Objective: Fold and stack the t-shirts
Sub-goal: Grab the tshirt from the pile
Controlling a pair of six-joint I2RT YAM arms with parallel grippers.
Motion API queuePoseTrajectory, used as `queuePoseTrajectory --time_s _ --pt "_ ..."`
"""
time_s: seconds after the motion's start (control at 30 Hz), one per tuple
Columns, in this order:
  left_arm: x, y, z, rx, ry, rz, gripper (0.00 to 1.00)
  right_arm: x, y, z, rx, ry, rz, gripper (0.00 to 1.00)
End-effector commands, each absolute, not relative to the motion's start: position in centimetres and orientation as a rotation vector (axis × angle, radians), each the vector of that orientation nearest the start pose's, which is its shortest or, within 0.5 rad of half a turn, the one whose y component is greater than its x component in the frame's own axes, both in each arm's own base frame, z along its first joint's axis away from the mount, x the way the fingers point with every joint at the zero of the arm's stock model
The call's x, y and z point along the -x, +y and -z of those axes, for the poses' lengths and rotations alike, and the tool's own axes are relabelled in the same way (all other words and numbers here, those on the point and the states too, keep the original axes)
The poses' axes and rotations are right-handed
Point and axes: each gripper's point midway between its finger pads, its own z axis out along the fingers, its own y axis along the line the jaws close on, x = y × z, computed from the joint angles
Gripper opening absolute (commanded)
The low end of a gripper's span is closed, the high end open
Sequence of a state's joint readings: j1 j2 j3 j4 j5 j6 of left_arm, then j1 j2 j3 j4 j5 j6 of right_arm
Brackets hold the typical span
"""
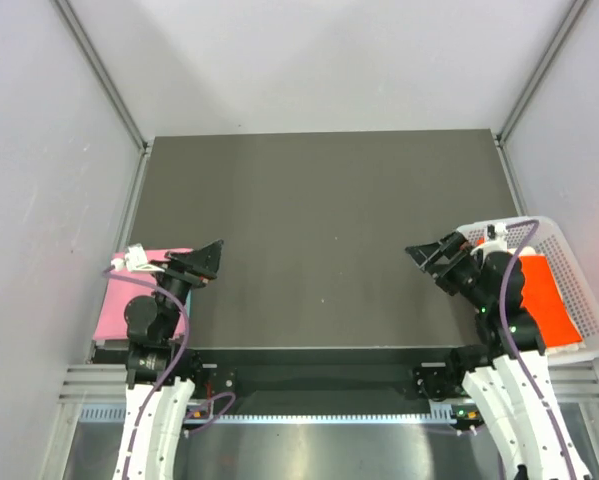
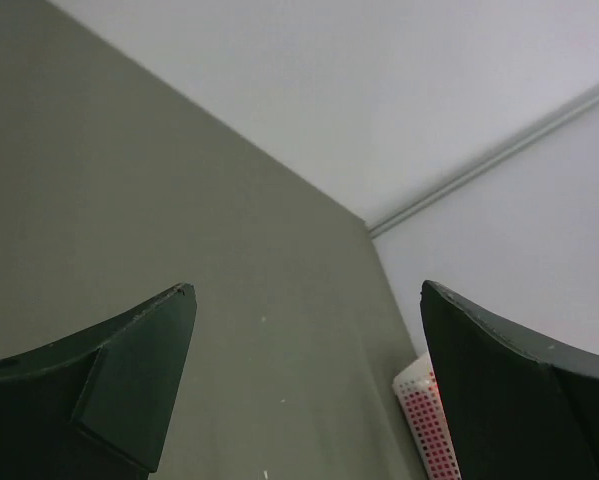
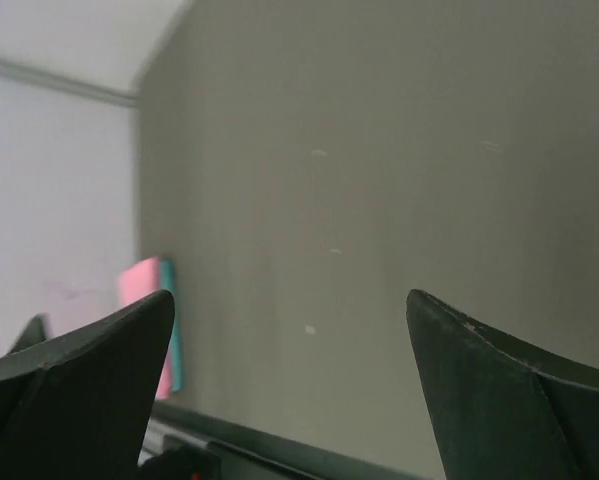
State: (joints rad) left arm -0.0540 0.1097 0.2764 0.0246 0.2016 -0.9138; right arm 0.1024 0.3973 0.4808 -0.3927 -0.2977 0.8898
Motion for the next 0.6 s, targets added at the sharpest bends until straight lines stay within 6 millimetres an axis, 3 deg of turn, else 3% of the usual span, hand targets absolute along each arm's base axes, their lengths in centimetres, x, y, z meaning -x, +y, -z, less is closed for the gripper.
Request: queuePoseTrajectory --time_s 0.0,0.03,0.07,0.1,0.13,0.23,0.33,0.43,0.47,0.57 --pt "-23.2 -5.6 -24.8 0.577 1.503 0.772 0.98 -21.9 5.5 -18.2 -0.697 2.076 -0.527 1.00" --pt "-23.7 -4.5 -24.2 0.653 1.530 0.711 0.98 -22.0 5.1 -18.5 -0.627 2.108 -0.468 1.00" --pt "-23.6 -3.6 -25.2 0.699 1.525 0.667 0.98 -22.1 4.8 -18.8 -0.593 2.133 -0.426 1.00" --pt "-23.3 -3.0 -24.0 0.758 1.584 0.616 0.98 -22.6 4.0 -19.7 -0.589 2.149 -0.356 0.99" --pt "-23.4 -2.1 -24.4 0.796 1.603 0.557 0.98 -22.8 3.5 -20.1 -0.566 2.157 -0.313 1.00" --pt "-23.3 -1.0 -24.0 0.823 1.664 0.449 0.98 -23.7 2.8 -21.3 -0.563 2.182 -0.247 1.00" --pt "-23.5 -1.9 -25.2 0.661 1.705 0.433 0.98 -24.3 2.1 -21.2 -0.594 2.225 -0.188 1.00" --pt "-23.5 -3.7 -26.1 0.502 1.734 0.481 0.98 -24.6 0.4 -20.7 -0.752 2.225 -0.105 0.96" --pt "-23.1 -5.6 -26.9 0.397 1.745 0.567 0.98 -24.5 -0.7 -20.4 -0.822 2.221 -0.067 0.94" --pt "-22.3 -8.5 -28.3 0.175 1.746 0.664 0.98 -23.9 -3.3 -19.7 -0.975 2.212 0.007 0.81"
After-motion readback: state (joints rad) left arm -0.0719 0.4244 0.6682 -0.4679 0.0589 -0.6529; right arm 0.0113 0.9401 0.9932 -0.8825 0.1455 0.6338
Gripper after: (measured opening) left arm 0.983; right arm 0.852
